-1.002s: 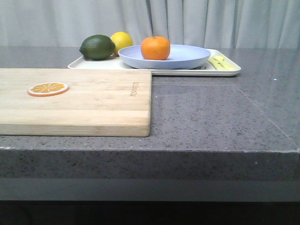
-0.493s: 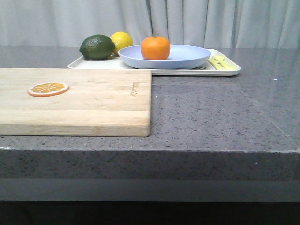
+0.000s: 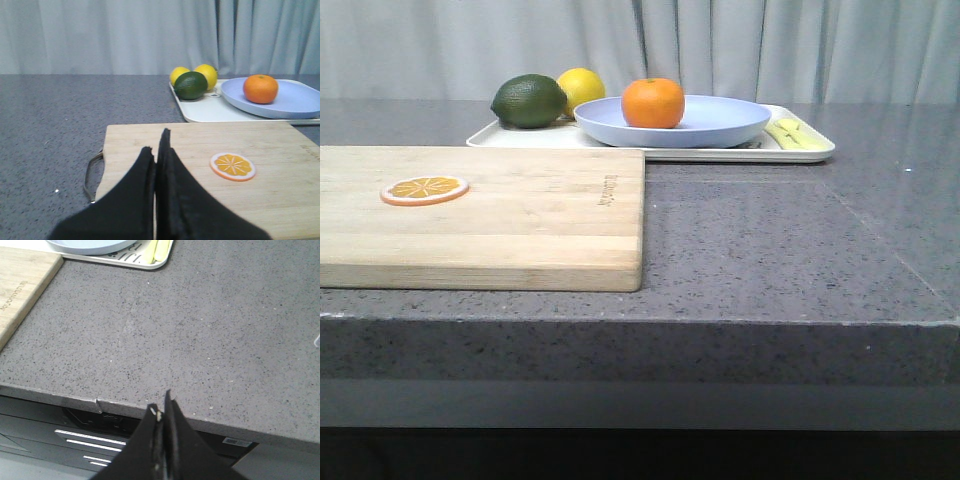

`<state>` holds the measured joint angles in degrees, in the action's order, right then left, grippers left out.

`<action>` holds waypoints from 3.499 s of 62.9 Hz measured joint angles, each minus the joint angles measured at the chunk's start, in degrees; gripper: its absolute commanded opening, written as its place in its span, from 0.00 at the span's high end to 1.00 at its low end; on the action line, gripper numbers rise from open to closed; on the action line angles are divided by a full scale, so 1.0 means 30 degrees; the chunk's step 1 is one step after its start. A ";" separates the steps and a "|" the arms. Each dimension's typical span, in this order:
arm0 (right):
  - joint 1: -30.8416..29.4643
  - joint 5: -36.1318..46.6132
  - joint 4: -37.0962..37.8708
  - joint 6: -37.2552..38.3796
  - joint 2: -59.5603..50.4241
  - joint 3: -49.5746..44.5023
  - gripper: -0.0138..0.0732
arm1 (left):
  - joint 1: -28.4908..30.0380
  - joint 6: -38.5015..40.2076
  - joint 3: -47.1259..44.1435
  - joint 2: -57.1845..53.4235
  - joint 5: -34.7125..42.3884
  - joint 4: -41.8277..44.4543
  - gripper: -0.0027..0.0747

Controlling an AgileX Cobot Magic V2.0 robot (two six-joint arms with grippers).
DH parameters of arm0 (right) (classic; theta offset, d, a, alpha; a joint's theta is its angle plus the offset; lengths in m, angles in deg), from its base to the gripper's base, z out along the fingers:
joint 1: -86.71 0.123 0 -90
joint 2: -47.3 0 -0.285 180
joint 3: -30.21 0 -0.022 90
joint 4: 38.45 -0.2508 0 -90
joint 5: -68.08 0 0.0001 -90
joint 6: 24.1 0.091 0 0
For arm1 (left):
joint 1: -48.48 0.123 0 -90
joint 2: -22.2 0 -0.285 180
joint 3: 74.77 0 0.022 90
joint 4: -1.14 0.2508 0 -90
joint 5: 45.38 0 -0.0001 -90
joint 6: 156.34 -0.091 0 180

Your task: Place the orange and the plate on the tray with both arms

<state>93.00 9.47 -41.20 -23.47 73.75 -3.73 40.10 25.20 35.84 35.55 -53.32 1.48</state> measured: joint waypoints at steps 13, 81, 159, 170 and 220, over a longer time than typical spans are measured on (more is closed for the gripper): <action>0.0000 0.0000 0.0000 0.0000 0.0000 0.0000 0.92 | 0.0839 0.0000 -0.2750 -0.1810 0.0963 -0.1113 0.99; 0.0000 0.0000 0.0000 0.0000 0.0000 0.0000 0.92 | 0.0839 0.0000 -0.2750 -0.1926 0.2256 -0.1307 0.99; -0.1968 1.8518 0.0136 0.0000 -0.6395 -1.4947 0.92 | 0.0839 0.0000 -0.2750 -0.1926 0.2288 -0.1307 0.99; -0.1968 1.8597 0.0136 0.0000 -0.6395 -1.4947 0.92 | 0.0839 0.0000 -0.2750 -0.1926 0.2288 -0.1307 0.99; -0.1968 1.9719 0.0136 0.0000 -0.6395 -1.4947 0.92 | 0.0839 0.0000 -0.2750 -0.1926 0.2288 -0.1307 0.99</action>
<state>87.09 68.63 -40.80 -23.47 54.56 -48.57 42.62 25.20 27.59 29.77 -46.45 -2.44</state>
